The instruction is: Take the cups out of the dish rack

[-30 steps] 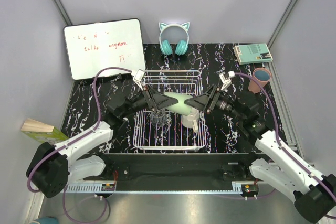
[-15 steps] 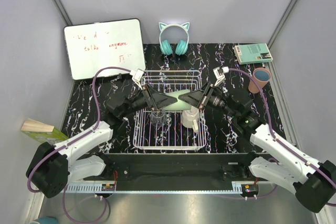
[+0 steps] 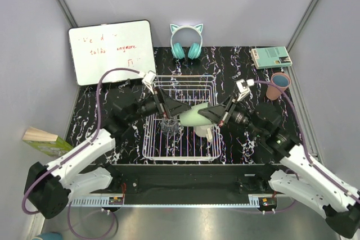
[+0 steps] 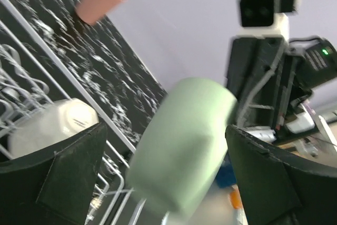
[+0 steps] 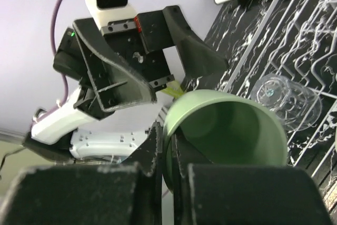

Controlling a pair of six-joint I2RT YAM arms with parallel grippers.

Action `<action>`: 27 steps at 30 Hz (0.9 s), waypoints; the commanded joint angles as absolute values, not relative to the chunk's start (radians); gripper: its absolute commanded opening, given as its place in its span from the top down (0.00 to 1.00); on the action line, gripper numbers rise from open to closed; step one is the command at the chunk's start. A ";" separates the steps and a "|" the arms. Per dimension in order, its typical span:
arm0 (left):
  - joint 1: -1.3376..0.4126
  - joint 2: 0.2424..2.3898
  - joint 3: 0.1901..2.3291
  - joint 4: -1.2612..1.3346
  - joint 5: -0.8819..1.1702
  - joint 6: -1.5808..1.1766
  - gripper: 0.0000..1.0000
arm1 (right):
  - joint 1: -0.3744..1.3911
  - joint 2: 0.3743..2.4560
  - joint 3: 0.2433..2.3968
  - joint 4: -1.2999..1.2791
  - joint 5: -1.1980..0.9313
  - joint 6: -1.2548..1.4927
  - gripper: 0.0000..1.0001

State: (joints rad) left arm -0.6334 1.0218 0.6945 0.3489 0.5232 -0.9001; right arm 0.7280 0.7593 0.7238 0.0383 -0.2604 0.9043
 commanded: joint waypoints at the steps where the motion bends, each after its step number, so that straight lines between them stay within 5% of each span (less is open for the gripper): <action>1: -0.595 0.960 0.788 0.158 0.440 -0.775 0.01 | 0.735 0.667 0.813 -0.109 -0.163 0.827 1.00; 7: -0.571 0.934 0.822 0.011 0.315 -0.750 0.01 | 0.735 0.634 0.917 -0.303 -0.006 0.752 1.00; 16: -0.569 0.881 0.805 -0.181 0.128 -0.716 0.01 | 0.683 1.021 1.458 -0.918 0.793 0.551 1.00; 23: -0.571 0.894 0.824 -0.354 0.046 -0.695 0.01 | 0.150 1.402 1.729 -0.989 0.499 0.508 1.00; 27: -0.571 0.891 0.796 -0.371 0.060 -0.695 0.01 | 0.054 1.575 1.888 -1.029 0.408 0.534 1.00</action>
